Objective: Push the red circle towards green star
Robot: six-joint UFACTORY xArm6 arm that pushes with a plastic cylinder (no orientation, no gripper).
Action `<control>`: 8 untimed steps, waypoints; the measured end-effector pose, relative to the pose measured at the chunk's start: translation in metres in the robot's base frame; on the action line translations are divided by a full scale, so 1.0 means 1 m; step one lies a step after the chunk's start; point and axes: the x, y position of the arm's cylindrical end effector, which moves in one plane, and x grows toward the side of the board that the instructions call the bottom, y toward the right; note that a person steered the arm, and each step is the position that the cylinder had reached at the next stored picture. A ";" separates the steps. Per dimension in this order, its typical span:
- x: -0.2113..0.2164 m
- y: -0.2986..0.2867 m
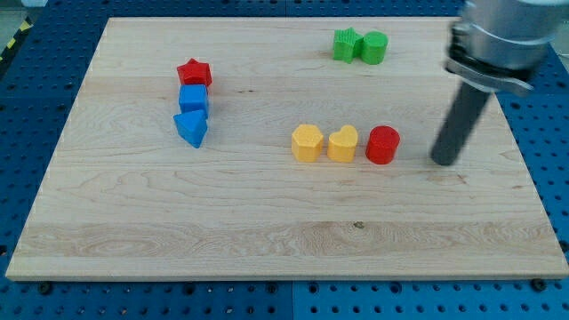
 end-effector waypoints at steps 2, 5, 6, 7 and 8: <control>0.012 -0.013; 0.012 -0.052; 0.012 -0.054; 0.012 -0.054; 0.012 -0.054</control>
